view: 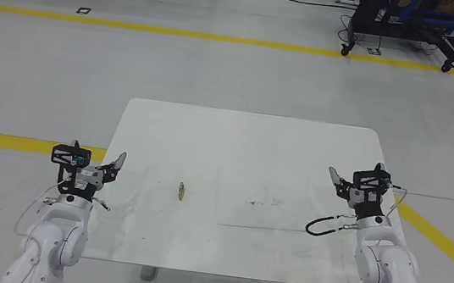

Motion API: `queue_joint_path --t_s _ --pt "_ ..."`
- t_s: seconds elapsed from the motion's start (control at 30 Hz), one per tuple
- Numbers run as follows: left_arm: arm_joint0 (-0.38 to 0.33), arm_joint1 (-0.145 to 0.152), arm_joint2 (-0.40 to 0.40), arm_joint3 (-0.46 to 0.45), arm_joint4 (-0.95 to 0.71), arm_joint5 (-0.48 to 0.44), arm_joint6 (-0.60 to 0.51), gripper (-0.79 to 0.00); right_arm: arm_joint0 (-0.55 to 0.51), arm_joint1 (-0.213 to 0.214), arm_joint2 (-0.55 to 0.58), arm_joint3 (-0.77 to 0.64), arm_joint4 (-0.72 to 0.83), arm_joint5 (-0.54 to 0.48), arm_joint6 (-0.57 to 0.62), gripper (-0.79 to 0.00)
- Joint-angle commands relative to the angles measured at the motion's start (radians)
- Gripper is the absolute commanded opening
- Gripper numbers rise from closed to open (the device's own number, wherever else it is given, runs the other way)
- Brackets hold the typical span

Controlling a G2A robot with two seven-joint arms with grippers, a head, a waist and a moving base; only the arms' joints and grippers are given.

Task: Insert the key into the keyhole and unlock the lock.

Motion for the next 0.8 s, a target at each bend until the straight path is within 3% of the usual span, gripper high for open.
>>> queue_joint_path --t_s 0.0,0.27,0.37,0.47,0.77 --pt "0.0 0.0 0.0 0.0 0.0 0.0 0.0 0.0 0.015 0.001 -0.015 0.004 -0.011 -0.033 0.027 0.0" --pt "0.0 0.0 0.0 0.0 0.0 0.0 0.0 0.0 0.165 -0.006 -0.189 0.044 -0.189 -0.136 0.193 0.0" --pt "0.0 0.0 0.0 0.0 0.0 0.0 0.0 0.0 0.235 -0.01 -0.257 0.094 -0.232 -0.218 0.226 0.0" --pt "0.0 0.0 0.0 0.0 0.0 0.0 0.0 0.0 0.308 -0.011 -0.302 0.153 -0.184 -0.398 0.245 0.0" --pt "0.0 0.0 0.0 0.0 0.0 0.0 0.0 0.0 0.313 -0.011 -0.307 0.17 -0.167 -0.424 0.263 0.0"
